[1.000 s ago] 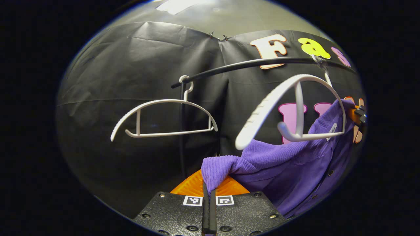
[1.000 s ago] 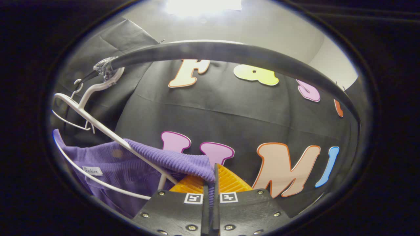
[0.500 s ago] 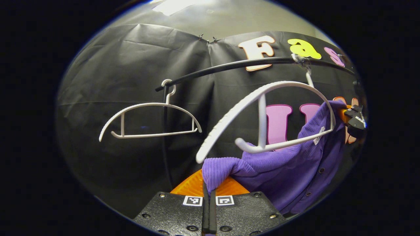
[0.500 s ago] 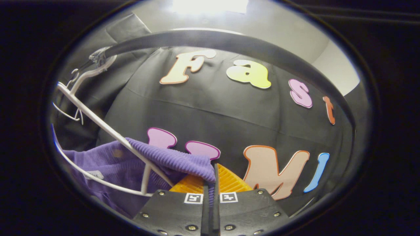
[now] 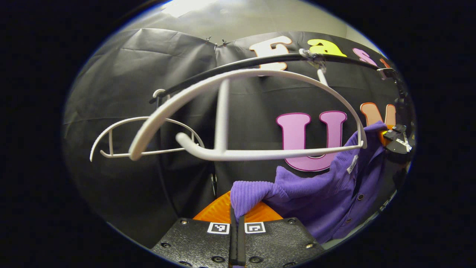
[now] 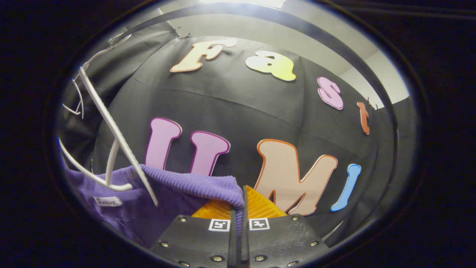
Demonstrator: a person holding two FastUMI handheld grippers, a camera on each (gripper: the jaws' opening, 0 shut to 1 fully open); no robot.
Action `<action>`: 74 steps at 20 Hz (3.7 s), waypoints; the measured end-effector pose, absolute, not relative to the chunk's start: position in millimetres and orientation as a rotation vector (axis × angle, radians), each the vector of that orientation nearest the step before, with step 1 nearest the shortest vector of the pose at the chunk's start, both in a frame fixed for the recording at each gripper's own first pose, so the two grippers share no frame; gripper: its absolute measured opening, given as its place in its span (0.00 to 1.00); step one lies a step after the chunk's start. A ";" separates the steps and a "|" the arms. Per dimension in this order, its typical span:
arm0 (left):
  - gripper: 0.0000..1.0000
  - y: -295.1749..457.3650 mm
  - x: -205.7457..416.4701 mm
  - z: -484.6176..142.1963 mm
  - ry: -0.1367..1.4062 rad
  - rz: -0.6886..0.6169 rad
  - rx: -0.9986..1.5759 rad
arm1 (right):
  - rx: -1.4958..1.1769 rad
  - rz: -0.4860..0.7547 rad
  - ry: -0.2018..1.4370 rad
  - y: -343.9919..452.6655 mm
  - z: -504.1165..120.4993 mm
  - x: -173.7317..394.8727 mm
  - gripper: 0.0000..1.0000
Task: Grasp the clothes on the hanger with both hands and then place them into the laundry hamper below.
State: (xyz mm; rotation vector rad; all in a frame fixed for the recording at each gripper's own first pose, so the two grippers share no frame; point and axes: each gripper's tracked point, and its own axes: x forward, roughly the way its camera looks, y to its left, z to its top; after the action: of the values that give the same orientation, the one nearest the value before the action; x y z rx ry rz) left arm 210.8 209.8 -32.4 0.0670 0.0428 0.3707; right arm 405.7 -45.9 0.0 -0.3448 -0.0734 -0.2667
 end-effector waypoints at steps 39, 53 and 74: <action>0.25 84.7 182.6 -261.6 0.626 -0.077 0.041 | -0.293 0.160 0.785 38.9 -322.3 220.0 0.16; 0.25 88.9 176.7 -214.3 0.522 -0.081 0.039 | -0.265 0.105 0.647 42.5 -267.5 220.8 0.16; 0.49 19.1 57.5 14.9 0.089 -0.265 0.035 | -0.076 -0.204 0.098 6.1 22.5 52.7 0.20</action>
State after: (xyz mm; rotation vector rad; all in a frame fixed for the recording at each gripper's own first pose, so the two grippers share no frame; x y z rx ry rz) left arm 57.5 19.1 14.9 0.0348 0.0894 -0.2646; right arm 52.7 6.1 22.5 -0.0757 0.0983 -0.2036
